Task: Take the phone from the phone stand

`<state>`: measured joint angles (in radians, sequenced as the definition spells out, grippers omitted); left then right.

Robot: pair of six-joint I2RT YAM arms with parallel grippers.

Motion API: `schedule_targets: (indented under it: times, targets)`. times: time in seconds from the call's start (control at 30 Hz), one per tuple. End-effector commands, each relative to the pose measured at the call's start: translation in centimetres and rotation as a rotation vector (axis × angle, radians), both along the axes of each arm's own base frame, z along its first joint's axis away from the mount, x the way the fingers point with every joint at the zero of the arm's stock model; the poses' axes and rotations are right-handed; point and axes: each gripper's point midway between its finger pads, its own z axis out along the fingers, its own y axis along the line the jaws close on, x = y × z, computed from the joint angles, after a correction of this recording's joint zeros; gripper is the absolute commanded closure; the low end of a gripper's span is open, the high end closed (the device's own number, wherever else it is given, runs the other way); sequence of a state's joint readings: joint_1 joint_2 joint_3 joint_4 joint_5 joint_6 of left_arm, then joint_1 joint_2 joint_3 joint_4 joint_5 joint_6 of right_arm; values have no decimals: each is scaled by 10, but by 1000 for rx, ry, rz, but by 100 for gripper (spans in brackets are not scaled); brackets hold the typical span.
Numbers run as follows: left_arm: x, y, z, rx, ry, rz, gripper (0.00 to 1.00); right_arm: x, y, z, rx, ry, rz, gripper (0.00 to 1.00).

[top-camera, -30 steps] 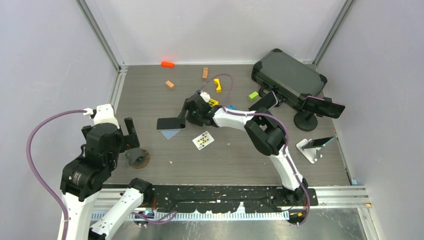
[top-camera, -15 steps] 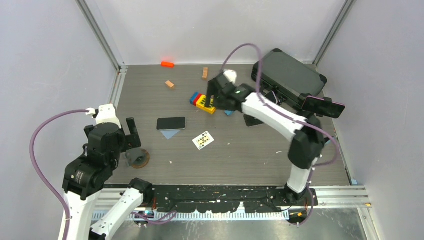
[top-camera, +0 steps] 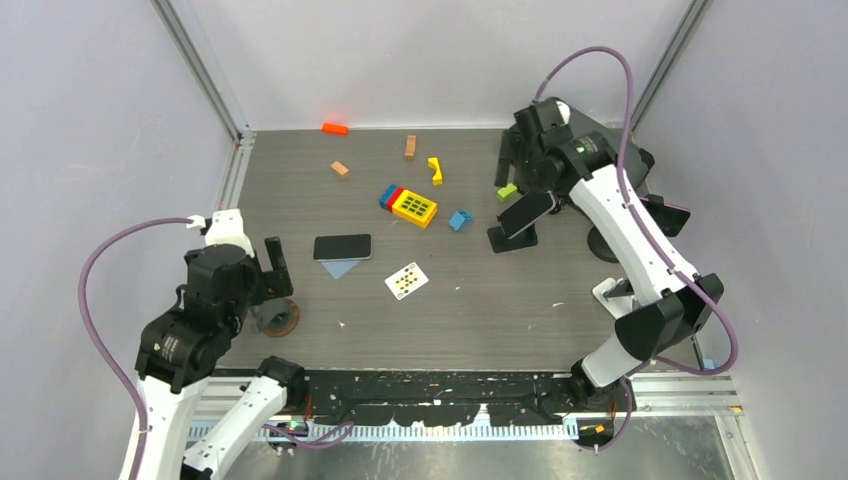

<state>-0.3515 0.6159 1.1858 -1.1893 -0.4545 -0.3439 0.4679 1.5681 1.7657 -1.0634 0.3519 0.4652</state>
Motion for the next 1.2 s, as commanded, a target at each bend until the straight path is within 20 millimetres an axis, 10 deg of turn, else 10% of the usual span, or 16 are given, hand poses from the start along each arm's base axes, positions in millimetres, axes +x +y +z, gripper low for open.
schedule_targets:
  times: [0.0,0.23,1.17]
  targets:
    - [15,-32,-1,-81,-8,-131,0,-9,-38,-1,-4,77,20,8]
    - [13,-56,-10,-127,24,-265,0,4,-84,-16,-59,137,-46,9]
    - [14,-61,-9,-155,-27,-290,0,39,-75,-80,131,282,75,41]
